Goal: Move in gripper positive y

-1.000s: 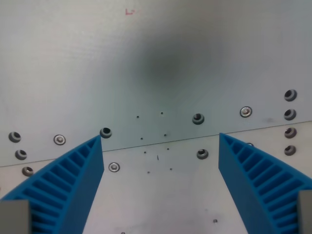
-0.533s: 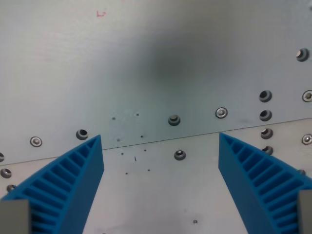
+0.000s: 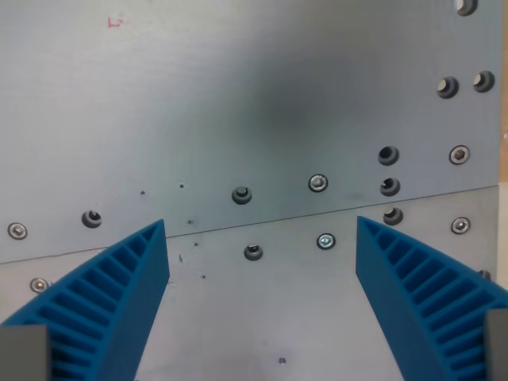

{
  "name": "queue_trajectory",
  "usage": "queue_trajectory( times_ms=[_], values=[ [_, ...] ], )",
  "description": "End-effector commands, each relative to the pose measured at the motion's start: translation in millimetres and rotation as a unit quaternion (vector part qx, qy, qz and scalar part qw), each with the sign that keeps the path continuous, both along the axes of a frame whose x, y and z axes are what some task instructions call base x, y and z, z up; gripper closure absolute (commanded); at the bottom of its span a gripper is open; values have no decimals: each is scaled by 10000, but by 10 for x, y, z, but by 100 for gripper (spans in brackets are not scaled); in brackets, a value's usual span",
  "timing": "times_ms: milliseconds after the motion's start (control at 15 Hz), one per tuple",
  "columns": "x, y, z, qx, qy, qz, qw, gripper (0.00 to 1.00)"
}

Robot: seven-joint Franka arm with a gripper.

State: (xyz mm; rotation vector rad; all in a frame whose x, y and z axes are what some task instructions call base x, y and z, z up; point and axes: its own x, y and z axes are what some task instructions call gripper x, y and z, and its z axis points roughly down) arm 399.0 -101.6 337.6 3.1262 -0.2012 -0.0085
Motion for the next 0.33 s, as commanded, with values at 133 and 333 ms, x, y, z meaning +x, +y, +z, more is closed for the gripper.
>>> queue_trajectory(
  times_ms=[133,333],
  values=[
    [-5,-204,25,13,-29,89,10000,0],
    [-22,-353,26,13,-29,89,10000,0]
  ],
)
